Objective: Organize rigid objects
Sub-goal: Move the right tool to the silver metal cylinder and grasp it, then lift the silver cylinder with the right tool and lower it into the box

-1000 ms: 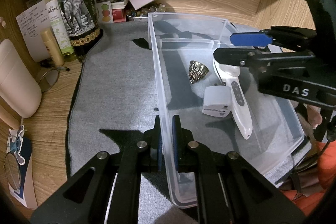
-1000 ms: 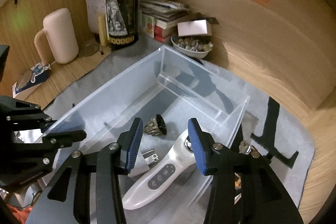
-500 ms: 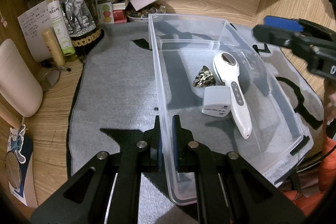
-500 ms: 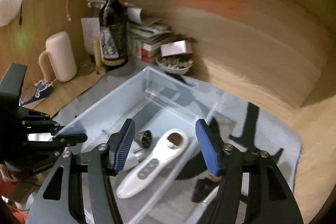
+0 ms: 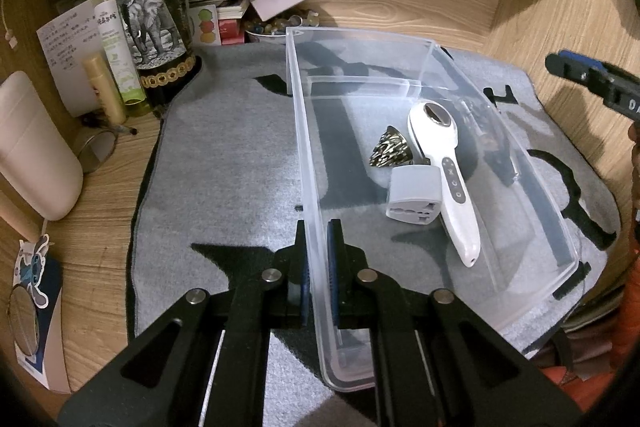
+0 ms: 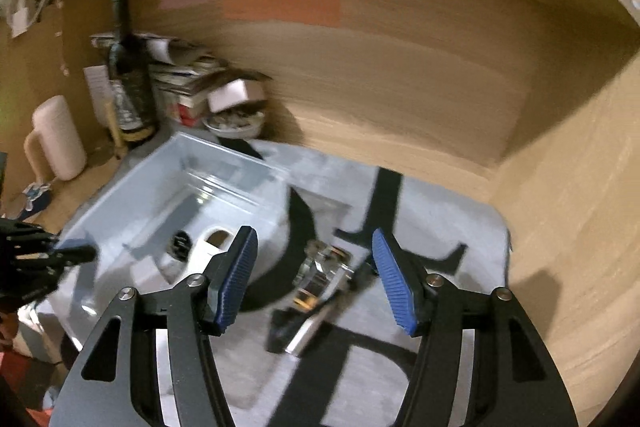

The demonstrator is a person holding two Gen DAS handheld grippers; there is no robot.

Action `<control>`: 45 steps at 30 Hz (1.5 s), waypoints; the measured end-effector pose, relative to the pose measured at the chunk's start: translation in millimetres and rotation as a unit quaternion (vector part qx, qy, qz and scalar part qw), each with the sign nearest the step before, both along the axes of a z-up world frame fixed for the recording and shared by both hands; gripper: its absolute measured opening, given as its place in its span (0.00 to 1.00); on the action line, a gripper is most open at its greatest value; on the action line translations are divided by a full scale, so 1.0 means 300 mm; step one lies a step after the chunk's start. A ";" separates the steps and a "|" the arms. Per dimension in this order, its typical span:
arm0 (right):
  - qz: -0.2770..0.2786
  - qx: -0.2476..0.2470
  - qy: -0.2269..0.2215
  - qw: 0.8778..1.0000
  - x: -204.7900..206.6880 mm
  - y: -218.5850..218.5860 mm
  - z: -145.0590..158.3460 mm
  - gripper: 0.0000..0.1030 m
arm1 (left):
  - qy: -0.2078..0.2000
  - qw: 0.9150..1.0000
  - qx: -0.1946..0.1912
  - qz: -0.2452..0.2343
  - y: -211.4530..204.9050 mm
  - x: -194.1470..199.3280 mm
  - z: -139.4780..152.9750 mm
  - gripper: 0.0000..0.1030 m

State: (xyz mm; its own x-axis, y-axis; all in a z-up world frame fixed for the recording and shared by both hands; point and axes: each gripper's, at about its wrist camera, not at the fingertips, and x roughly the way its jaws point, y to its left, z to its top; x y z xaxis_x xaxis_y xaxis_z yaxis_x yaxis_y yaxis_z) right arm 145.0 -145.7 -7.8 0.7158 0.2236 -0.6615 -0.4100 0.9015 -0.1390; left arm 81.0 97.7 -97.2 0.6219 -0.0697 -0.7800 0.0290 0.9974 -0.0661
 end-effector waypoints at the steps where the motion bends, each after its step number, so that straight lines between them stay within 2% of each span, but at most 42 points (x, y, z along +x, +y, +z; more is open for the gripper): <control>1: -0.005 -0.001 0.004 1.000 0.005 -0.012 -0.009 0.55 | 0.000 1.000 0.000 0.001 0.000 0.001 0.000 0.07; 10: -0.030 -0.020 0.082 0.996 0.073 -0.068 -0.194 0.55 | 0.001 1.000 0.002 0.003 0.000 0.000 -0.001 0.06; 15: -0.038 -0.002 0.129 0.991 0.121 -0.076 -0.273 0.55 | 0.001 1.000 0.002 0.002 0.001 -0.001 -0.001 0.06; 20: -0.039 0.002 0.153 0.987 0.135 -0.072 -0.323 0.53 | 0.001 1.000 0.002 0.003 -0.001 -0.001 -0.001 0.06; 22: -0.038 0.001 0.154 0.987 0.133 -0.072 -0.336 0.39 | 0.000 1.000 0.002 0.003 -0.001 0.000 -0.001 0.06; 24: -0.038 -0.003 0.149 0.988 0.123 -0.070 -0.342 0.33 | 0.000 1.000 0.003 0.003 -0.002 -0.001 -0.001 0.06; 27: -0.031 -0.003 0.143 0.989 0.111 -0.069 -0.339 0.18 | 0.000 1.000 0.003 0.003 -0.002 -0.001 -0.001 0.06; 28: -0.031 -0.005 0.140 0.990 0.104 -0.070 -0.337 0.16 | 0.000 1.000 0.003 0.003 -0.002 -0.001 -0.001 0.06; 37: -0.037 -0.007 0.117 0.992 0.092 -0.100 -0.316 0.15 | 0.000 1.000 0.003 0.003 -0.002 -0.001 -0.002 0.06; 45: -0.030 0.003 0.079 0.996 0.060 -0.099 -0.229 0.15 | 0.000 1.000 0.002 0.004 -0.001 0.000 -0.001 0.06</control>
State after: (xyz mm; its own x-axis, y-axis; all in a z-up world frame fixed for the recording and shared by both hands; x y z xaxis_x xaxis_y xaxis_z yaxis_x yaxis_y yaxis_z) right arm 163.1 -175.4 -76.6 0.6149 0.1873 -0.7660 -0.3716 0.9256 -0.0719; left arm 80.9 97.4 -97.6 0.6224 -0.0615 -0.7803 0.0217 0.9979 -0.0613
